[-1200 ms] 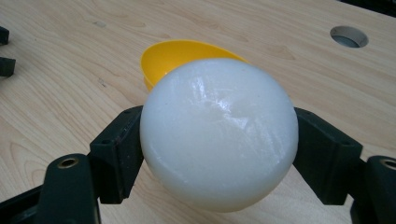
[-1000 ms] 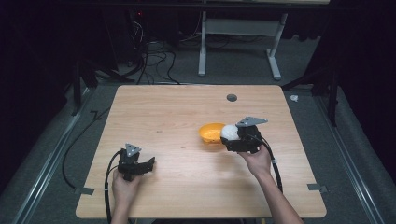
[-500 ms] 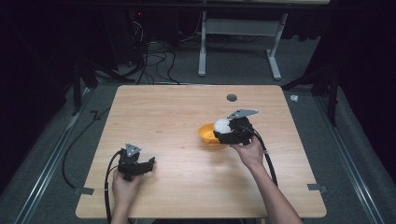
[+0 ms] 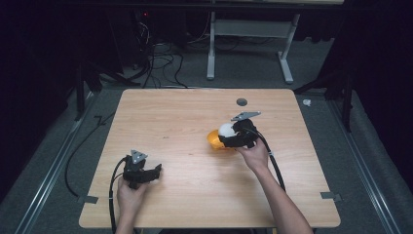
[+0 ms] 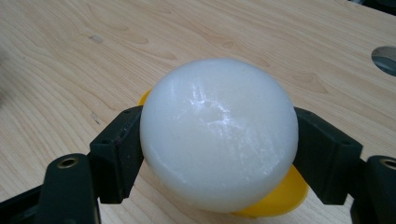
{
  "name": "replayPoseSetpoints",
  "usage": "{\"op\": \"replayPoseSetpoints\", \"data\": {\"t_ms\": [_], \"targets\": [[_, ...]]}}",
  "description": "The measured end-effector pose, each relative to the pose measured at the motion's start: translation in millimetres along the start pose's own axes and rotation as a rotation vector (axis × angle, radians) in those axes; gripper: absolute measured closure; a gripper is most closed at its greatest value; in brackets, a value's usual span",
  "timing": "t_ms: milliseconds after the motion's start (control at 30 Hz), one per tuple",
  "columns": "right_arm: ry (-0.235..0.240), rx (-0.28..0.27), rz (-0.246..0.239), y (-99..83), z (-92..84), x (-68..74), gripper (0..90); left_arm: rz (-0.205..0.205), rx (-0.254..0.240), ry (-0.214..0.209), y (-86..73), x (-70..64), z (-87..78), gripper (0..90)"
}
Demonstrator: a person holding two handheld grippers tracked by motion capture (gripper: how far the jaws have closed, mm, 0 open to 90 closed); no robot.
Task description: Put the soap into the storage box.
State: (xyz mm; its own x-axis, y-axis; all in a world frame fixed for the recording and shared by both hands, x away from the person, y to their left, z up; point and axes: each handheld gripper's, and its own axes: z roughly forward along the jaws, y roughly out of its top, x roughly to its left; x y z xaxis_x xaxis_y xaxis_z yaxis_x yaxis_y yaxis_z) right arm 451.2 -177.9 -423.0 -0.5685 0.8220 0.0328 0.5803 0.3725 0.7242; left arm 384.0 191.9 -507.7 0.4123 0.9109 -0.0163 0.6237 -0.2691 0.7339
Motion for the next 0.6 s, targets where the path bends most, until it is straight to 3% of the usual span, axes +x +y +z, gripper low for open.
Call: {"op": "replayPoseSetpoints", "data": {"t_ms": [600], "targets": [[-0.001,0.053,0.023,-3.8,22.7,-4.0,25.1,0.0,0.0,0.0,0.0,0.0,0.0,22.1]]}}
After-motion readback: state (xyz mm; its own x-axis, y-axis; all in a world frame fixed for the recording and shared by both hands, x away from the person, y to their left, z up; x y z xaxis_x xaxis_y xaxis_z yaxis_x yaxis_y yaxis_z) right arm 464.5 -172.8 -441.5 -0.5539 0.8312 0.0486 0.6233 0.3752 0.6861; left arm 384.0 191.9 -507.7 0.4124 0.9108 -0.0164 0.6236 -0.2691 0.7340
